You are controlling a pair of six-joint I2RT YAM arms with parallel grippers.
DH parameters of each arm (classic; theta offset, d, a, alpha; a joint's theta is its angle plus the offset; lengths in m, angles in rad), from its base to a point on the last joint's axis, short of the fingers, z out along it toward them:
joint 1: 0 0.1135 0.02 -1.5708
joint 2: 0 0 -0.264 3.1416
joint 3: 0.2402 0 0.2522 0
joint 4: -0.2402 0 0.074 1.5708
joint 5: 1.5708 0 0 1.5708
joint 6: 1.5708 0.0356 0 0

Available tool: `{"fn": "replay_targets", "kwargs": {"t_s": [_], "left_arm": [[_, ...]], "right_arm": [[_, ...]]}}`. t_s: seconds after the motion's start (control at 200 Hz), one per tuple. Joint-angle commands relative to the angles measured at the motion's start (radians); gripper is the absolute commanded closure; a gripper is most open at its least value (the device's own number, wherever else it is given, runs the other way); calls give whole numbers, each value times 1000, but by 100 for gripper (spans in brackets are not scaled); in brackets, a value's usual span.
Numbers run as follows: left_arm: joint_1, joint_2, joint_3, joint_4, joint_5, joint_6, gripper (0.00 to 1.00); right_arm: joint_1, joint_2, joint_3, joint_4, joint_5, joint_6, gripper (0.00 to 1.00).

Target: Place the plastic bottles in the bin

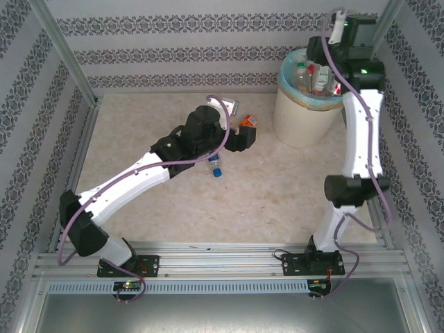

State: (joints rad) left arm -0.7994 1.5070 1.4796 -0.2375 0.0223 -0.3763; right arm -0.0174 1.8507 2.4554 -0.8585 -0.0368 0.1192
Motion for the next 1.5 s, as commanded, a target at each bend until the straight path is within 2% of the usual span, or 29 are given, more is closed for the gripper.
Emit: {"fn": "replay_targets", "kwargs": {"t_s": [0.0,0.11,0.255,0.41,0.53,0.689,0.824,0.989,1.209,1.349,1.494], "left_arm": [[-12,-77,-56,38,-41,13,16],[-12,-151,-140,35,-71,20,15],[-9,-255,-260,12,-156,43,14],[0,-359,-370,-46,-237,55,12],[9,-438,-460,-83,-287,51,12],[31,-532,-569,-121,-328,12,11],[39,-594,-646,-147,-346,-27,11],[45,-661,-712,-169,-352,-83,11],[49,-694,-730,-184,-361,-97,11],[51,-684,-723,-175,-360,-87,11],[52,-664,-718,-159,-352,-84,11]], "right_arm": [[-23,-105,-168,34,31,37,46],[-35,-259,-414,110,15,55,47],[-2,-411,-625,141,-110,128,50],[201,-541,-849,208,-101,157,43],[395,-563,-1014,270,39,178,39],[568,-447,-1127,335,186,232,31],[671,-270,-1094,353,242,232,33],[715,-100,-1118,442,158,301,32],[769,1,-1249,629,191,393,32],[787,54,-1267,659,182,417,32],[789,82,-1277,688,163,424,41]]}}
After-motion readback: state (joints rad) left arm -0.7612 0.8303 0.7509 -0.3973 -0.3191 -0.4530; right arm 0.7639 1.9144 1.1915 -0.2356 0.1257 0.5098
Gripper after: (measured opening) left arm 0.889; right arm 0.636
